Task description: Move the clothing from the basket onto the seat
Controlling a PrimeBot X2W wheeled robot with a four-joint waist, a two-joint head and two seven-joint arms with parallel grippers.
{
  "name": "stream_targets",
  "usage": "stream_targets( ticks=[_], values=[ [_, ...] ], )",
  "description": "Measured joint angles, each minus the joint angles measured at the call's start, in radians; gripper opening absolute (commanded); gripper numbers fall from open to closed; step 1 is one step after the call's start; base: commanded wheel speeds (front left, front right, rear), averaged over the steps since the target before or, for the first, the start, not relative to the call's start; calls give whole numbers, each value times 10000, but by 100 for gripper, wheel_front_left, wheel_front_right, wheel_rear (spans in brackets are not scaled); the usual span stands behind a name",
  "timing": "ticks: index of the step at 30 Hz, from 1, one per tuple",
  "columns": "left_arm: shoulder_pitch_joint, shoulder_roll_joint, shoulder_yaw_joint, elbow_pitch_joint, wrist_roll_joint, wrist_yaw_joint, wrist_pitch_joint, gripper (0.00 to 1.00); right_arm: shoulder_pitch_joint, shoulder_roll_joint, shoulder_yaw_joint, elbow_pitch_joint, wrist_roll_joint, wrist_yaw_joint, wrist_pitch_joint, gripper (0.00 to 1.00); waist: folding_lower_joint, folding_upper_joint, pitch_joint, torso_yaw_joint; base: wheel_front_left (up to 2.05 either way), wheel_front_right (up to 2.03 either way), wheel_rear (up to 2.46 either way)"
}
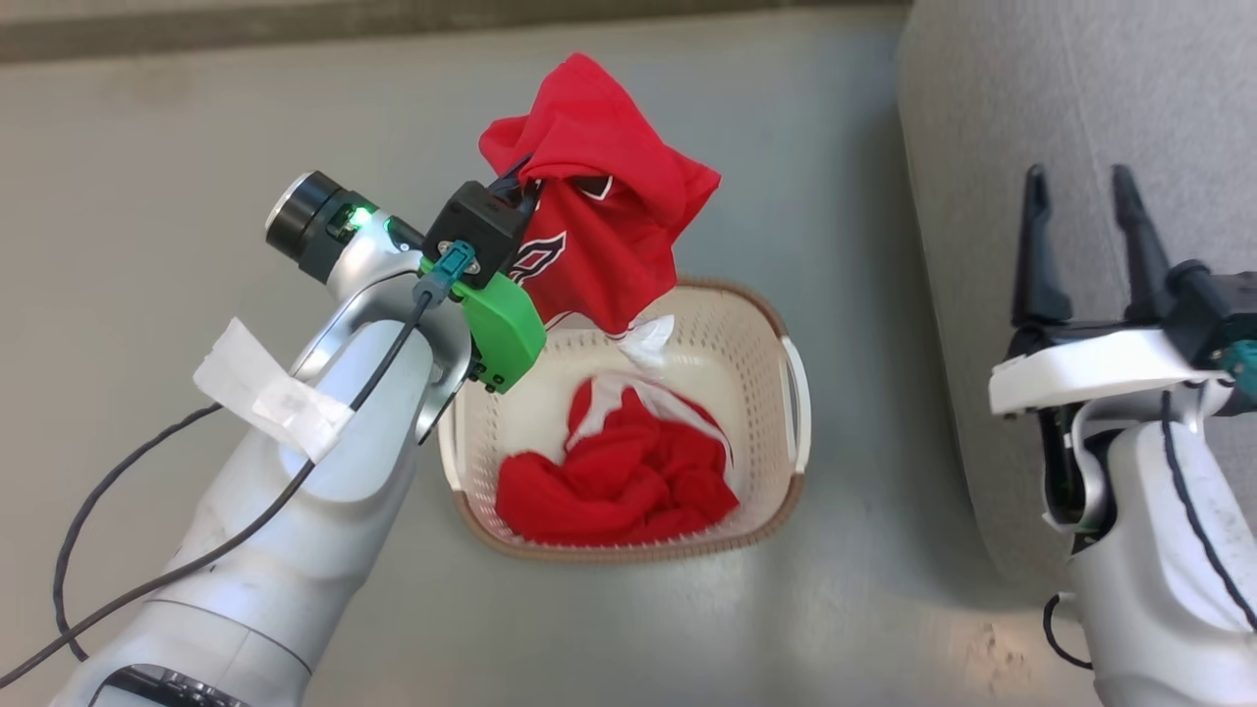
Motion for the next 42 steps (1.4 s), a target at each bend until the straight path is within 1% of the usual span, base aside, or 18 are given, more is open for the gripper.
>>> stream_targets(
  ticks=[8, 14, 16, 20, 23, 26, 31, 38, 42],
  values=[
    [89, -2, -205, -84, -520, 0, 115, 0, 352, 48, 508, 481, -81, 337, 0, 100, 0, 0, -1178, 185, 0, 0, 0],
    [291, -4, -324, -82, -775, 0, 299, 0, 624, 77, 1001, 888, -151, 662, 0, 100, 0, 0, -2057, 217, 0, 0, 0],
    [339, -4, -393, -86, -986, 0, 393, 0, 724, 77, 1204, 1024, -167, 821, 0, 100, 0, 0, -2350, 218, 0, 0, 0],
    [516, -4, -623, -111, -1183, 0, 564, 0, 1002, 82, 1944, 1421, -314, 1149, 0, 100, 0, 0, -2929, 218, 0, 0, 0],
    [591, -4, -748, -265, -1325, 0, 788, 0, 1148, 105, 2608, 1597, -408, 1319, 0, 100, 0, 0, -3343, 223, 0, 0, 0],
    [591, -4, -949, -508, -1613, -2, 980, 0, 1186, 113, 3179, 1743, -424, 1430, 0, 100, 0, 0, -3696, 243, 0, 0, 0],
    [591, -8, -1256, -909, -1843, -33, 1252, 0, 1184, 119, 3896, 1983, -430, 1521, 0, 100, 0, 0, -4092, 356, 0, 0, 0],
    [590, -6, -1611, -1388, -1950, 61, 1593, 0, 743, 121, 4704, 2431, -430, 1526, 0, 100, 0, 0, -4290, 563, 0, 0, 0],
    [590, -6, -1894, -1743, -2228, 107, 1745, 0, 335, 111, 5064, 2660, -403, 1611, 0, 100, 0, 0, -4328, 633, 0, 0, 0]
  ],
)
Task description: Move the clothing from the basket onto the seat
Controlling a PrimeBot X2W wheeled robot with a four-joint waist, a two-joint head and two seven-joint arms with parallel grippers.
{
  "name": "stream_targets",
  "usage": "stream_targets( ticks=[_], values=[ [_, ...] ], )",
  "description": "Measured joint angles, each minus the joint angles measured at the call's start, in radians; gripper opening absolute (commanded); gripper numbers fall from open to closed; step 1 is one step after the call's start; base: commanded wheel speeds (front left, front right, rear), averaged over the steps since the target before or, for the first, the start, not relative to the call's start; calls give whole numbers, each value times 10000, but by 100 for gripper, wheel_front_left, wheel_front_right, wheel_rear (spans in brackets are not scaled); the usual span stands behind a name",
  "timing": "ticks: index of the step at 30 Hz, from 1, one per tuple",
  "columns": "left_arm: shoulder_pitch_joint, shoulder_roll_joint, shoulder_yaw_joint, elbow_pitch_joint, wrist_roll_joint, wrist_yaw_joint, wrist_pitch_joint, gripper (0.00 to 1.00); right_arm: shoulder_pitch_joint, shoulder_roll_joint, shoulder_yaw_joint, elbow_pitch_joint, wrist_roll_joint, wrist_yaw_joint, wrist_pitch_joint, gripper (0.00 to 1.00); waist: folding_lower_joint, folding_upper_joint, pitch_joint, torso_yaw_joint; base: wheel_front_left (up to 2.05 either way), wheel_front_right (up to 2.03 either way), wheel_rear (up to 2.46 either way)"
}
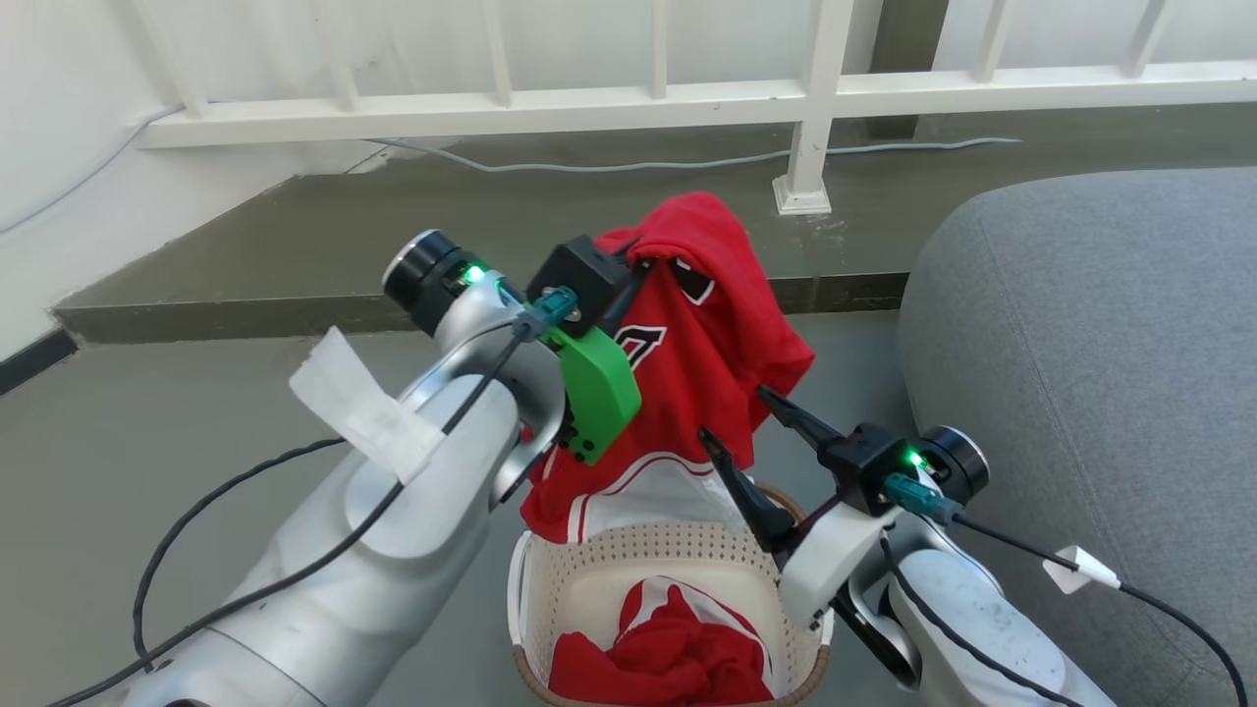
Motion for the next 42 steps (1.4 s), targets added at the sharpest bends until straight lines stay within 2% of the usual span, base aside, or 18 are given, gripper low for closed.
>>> stream_targets(
  ticks=[10, 22, 23, 24, 25, 37, 40, 41, 42],
  values=[
    [-3, 2, -579, -809, -182, 265, 297, 0, -685, -10, 727, 742, 341, 2, 0, 100, 0, 0, -54, 175, 0, 0, 0],
    [-3, 8, -984, -1294, -314, 453, 596, 0, -1216, -19, 999, 1532, 167, -23, 0, 100, 0, 0, -85, 141, 0, 0, 0],
    [-3, 8, -995, -1310, -326, 474, 619, 0, -1257, -19, 1047, 1570, 167, -38, 0, 48, 0, 0, -87, 136, 0, 0, 0],
    [-3, 10, -1009, -1321, -343, 523, 650, 0, -1298, -19, 1114, 1639, 163, -107, 0, 20, 0, 0, -88, 131, 0, 0, 0],
    [-3, 10, -1024, -1335, -364, 539, 662, 0, -1338, -21, 1177, 1703, 163, -109, 0, 0, 0, 0, -89, 126, 0, 0, 0],
    [105, 10, -957, -1177, -727, 880, 826, 0, -1491, -23, 1112, 1898, 359, -476, 0, 0, 0, 0, -88, 8, 0, 0, 0],
    [298, 10, -740, -1070, -817, 1104, 826, 0, -1520, -21, 953, 1848, 447, -554, 0, 0, 1, 0, -73, -90, 0, 0, 0],
    [350, 12, -658, -1051, -861, 1175, 823, 7, -1537, -17, 861, 1820, 466, -629, 0, 0, 0, 0, -64, -132, 0, 0, 0],
    [389, 15, -619, -1032, -869, 1189, 823, 35, -1571, -21, 750, 1789, 479, -648, 0, 0, 1, 0, -55, -176, 0, 0, 0]
  ],
)
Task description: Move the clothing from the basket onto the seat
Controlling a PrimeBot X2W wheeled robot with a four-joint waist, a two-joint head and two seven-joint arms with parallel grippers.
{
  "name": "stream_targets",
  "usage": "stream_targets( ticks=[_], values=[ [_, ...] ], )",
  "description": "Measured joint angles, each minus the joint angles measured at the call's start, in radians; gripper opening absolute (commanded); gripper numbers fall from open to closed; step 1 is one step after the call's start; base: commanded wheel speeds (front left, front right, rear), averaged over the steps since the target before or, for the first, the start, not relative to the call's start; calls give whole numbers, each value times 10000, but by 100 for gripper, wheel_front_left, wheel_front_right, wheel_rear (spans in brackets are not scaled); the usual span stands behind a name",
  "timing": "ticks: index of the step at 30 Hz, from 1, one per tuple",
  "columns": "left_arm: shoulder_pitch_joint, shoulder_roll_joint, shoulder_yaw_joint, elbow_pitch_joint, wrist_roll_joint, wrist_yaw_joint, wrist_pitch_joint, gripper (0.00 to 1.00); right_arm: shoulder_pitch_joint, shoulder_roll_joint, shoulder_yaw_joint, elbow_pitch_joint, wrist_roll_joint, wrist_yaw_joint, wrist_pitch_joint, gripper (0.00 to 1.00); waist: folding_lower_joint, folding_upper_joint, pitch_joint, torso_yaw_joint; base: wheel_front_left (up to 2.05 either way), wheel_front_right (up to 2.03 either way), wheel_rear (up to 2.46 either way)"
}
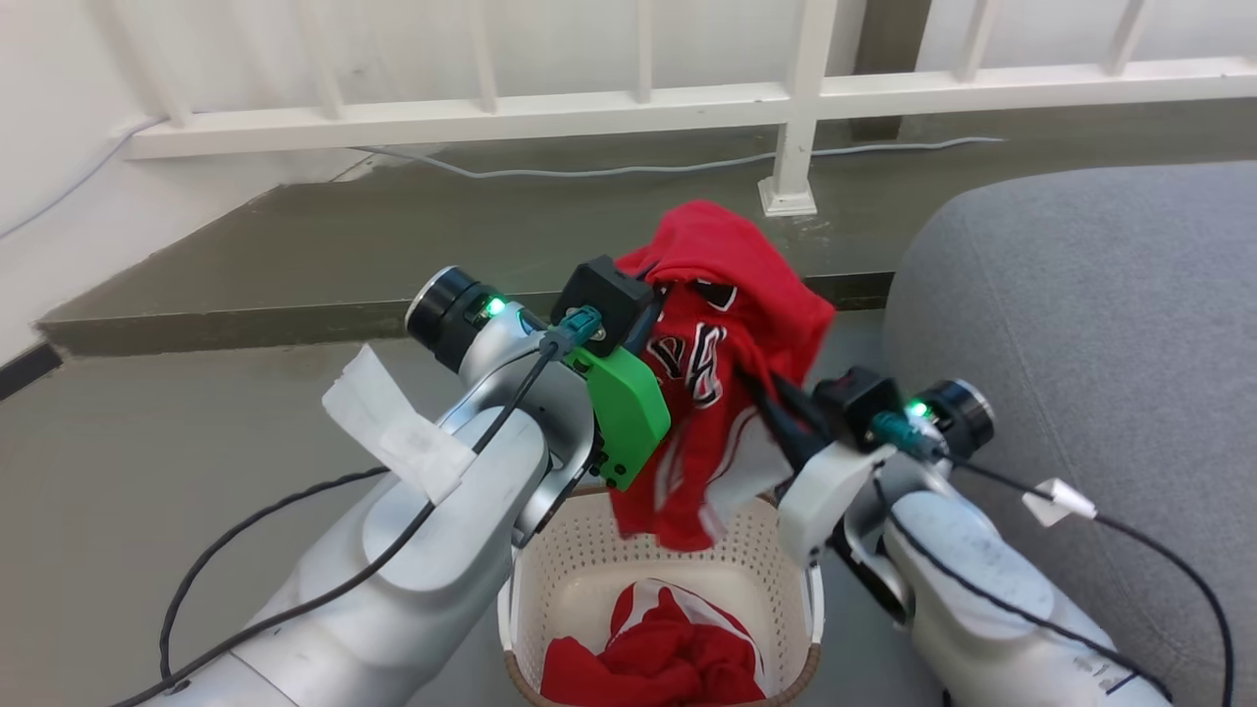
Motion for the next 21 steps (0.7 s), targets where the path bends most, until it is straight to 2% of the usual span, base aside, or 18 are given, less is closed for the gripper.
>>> stream_targets(
  ticks=[1, 2, 8, 21],
  values=[
    [39, -2, 15, 6, -21, 21, -2, 62, -40, 0, -130, -31, 65, -50, 0, 0, 0, 0, 10, -44, 0, 0, 0],
    [69, -2, 35, 25, -42, 81, -19, 100, -71, -6, -251, -84, 130, -92, 0, 0, 0, 1, 22, -91, 0, 0, 0],
    [284, 0, 431, 58, -497, 219, -257, 100, -265, -125, -798, -522, 232, -357, 0, 0, 0, 0, 86, -406, 0, 0, 0],
    [580, -2, 581, -408, -1218, 201, -663, 100, -463, -1154, -2044, -1358, 314, -880, 0, 0, 0, 0, 250, -1188, 0, 0, 0]
  ],
)
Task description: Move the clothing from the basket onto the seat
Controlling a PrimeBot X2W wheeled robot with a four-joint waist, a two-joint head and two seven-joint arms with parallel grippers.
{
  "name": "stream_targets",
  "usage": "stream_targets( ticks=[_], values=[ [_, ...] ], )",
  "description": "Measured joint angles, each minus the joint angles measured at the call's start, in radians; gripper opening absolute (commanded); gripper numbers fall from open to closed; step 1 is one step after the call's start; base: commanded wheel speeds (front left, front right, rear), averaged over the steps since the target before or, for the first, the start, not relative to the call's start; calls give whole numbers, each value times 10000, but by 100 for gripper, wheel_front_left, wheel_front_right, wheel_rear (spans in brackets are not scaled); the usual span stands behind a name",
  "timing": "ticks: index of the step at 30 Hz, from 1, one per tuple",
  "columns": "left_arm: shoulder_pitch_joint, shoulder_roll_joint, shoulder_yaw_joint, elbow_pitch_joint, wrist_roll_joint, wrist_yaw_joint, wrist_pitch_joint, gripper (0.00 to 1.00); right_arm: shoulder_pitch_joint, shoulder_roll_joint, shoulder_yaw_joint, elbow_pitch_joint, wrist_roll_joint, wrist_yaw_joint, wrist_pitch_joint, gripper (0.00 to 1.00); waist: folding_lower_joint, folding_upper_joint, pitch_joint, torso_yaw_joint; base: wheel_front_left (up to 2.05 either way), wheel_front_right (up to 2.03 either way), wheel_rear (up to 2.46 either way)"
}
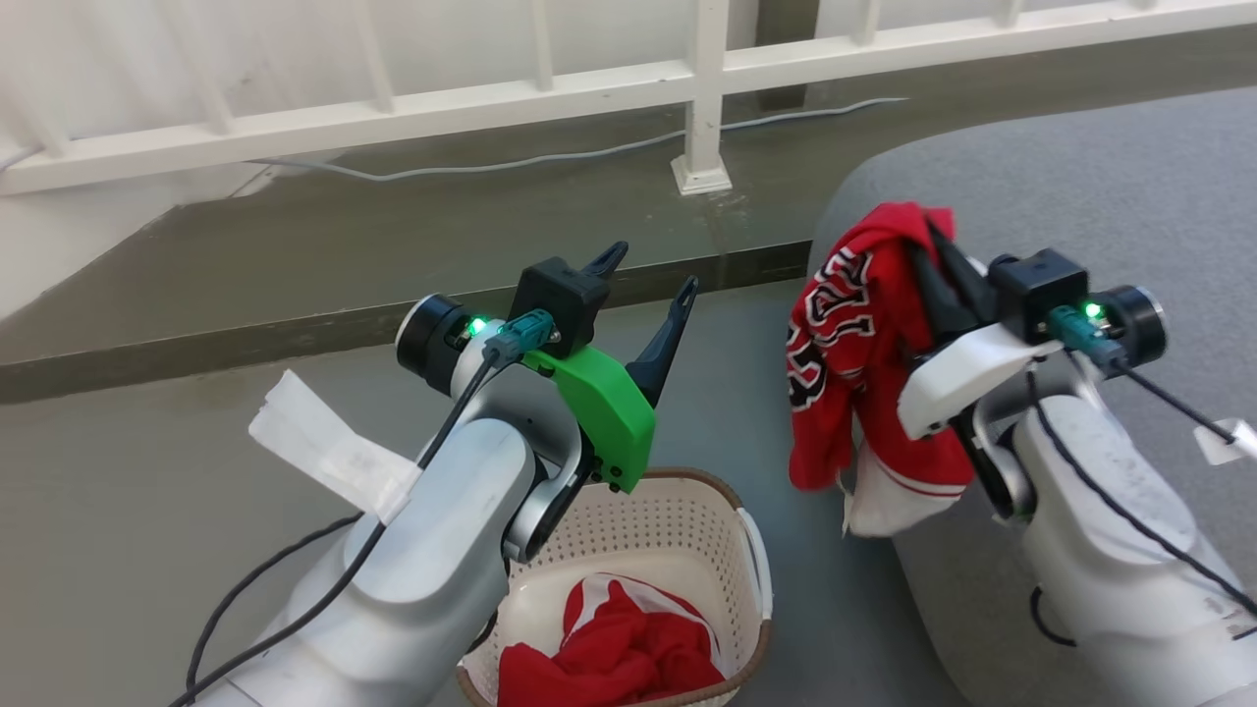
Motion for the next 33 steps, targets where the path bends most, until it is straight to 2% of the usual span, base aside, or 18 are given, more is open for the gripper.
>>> stream_targets(
  ticks=[9, 19, 33],
  values=[
    [220, 2, -92, -382, -383, -90, -146, 100, 23, -853, -775, -554, 8, -245, 0, 0, 0, 0, 114, -708, 0, 0, 0],
    [462, 4, -453, -819, -546, -86, -190, 100, 149, -1710, -1546, -1264, 98, -337, 0, 0, 0, 0, 335, -1767, 0, 0, 0],
    [417, 19, -1020, -1179, -376, 75, -40, 100, 453, -1766, -2073, -2004, 640, -318, 0, 0, 0, 0, 1360, -3416, 0, 0, 0]
  ],
)
